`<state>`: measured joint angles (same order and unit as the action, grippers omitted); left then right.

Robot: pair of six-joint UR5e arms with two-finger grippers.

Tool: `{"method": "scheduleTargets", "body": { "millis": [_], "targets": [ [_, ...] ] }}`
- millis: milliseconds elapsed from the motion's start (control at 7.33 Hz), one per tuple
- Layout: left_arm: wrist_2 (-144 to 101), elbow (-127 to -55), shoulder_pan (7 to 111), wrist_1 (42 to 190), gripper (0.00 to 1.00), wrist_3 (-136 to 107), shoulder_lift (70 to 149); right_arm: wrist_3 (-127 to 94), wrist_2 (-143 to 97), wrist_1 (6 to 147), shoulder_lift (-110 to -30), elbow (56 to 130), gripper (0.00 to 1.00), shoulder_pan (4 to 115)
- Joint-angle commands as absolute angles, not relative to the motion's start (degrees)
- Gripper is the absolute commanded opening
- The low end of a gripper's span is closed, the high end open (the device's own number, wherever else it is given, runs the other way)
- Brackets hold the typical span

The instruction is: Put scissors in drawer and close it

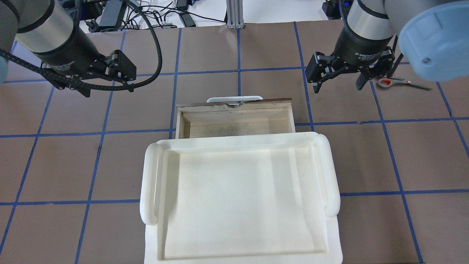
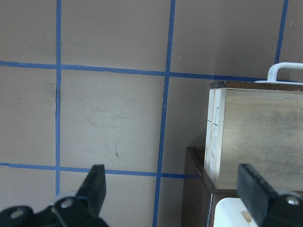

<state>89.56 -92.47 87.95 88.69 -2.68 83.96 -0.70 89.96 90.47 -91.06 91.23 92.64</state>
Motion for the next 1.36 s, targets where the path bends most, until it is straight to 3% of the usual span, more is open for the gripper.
{"method": "scheduleTargets", "body": {
  "millis": [0, 1227],
  "targets": [
    [89.65, -92.55, 87.98, 88.68, 1.00, -2.20, 83.94, -0.70, 90.00, 90.27, -91.32, 91.23, 1.00, 92.64],
    [89.65, -92.55, 87.98, 88.77, 1.00, -2.11, 83.58, -0.62, 89.21, 89.74, -91.93, 90.88, 1.00, 92.37]
  ]
}}
